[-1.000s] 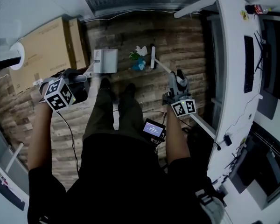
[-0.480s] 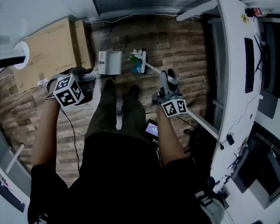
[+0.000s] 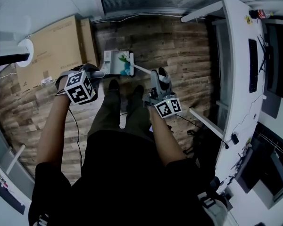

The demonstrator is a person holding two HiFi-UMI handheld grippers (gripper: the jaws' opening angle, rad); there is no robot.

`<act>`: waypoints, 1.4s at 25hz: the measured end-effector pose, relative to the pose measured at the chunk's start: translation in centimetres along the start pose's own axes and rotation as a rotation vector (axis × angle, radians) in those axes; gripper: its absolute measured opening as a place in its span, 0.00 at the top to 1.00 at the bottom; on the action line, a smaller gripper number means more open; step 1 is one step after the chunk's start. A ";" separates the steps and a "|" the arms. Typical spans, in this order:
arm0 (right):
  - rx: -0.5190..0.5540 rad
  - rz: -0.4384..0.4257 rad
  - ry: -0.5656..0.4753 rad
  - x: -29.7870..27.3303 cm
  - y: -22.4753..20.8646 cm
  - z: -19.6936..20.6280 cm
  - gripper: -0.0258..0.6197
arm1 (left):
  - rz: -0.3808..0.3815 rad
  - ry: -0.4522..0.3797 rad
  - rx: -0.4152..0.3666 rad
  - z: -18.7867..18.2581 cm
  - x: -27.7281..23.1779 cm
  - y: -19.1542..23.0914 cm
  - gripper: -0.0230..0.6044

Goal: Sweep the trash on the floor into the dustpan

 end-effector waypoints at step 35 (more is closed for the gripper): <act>0.172 -0.056 -0.217 1.9 5.9 -15.4 0.75 | -0.086 -0.163 0.024 0.0 4.7 -0.4 0.77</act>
Point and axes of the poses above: the fingertips, and each gripper's own axes: x backward along the fingers, y to its left, z out of its underside, the point moved 10 cm from there along x, backward along the fingers, and after that the axes turned 5 degrees about z, right-handed, at the moved point
